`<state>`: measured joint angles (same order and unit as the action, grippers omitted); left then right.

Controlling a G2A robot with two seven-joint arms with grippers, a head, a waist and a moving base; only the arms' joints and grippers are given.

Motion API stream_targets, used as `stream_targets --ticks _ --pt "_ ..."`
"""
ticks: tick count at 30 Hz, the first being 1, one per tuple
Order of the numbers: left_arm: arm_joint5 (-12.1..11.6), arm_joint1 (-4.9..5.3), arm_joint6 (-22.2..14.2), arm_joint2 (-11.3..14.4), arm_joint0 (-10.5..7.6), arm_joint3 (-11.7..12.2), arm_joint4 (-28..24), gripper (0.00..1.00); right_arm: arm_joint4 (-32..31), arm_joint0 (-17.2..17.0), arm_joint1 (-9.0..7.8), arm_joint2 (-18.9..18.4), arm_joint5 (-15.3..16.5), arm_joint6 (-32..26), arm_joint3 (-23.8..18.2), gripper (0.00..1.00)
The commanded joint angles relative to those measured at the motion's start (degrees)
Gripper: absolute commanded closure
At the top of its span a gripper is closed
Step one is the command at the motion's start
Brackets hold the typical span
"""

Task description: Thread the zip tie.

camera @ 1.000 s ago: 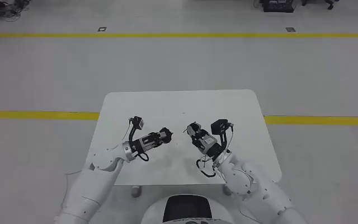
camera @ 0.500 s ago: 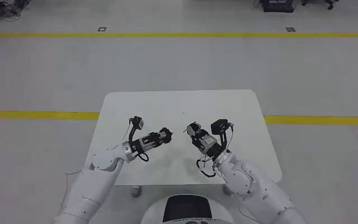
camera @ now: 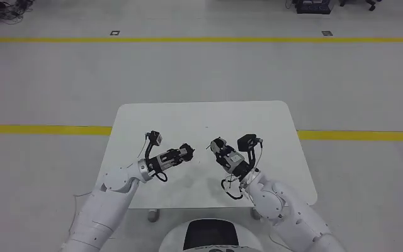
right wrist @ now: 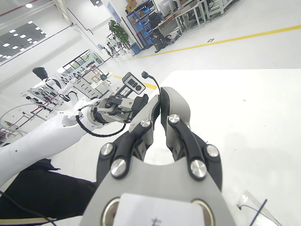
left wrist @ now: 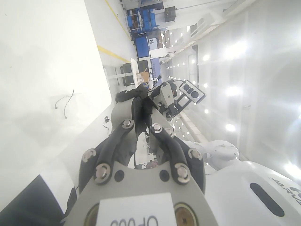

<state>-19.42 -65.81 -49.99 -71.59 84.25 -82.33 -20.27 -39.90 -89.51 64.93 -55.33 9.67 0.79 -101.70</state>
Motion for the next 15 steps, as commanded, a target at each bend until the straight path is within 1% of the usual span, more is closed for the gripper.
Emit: stream_targets --ticks 1,4,7,12,15 --pt "-0.06 0.04 1.18 0.64 -0.05 -0.64 2.25 1.00 0.00 0.00 0.00 0.00 0.00 0.00 0.00 1.00" --pt "-0.06 0.00 1.37 1.41 -0.28 -1.43 3.02 1.00 0.00 0.00 0.00 0.00 0.00 0.00 0.00 1.00" --pt "-0.06 -0.14 1.97 2.22 -0.89 -1.53 3.63 1.00 0.00 0.00 0.00 0.00 0.00 0.00 0.00 1.00" --pt "-0.06 -0.41 2.88 3.45 -2.59 -0.71 5.98 1.00 0.00 0.00 0.00 0.00 0.00 0.00 0.00 1.00" --pt "-0.06 -0.61 3.28 4.05 -3.27 0.14 5.93 1.00 0.00 0.00 0.00 0.00 0.00 0.00 0.00 1.00"
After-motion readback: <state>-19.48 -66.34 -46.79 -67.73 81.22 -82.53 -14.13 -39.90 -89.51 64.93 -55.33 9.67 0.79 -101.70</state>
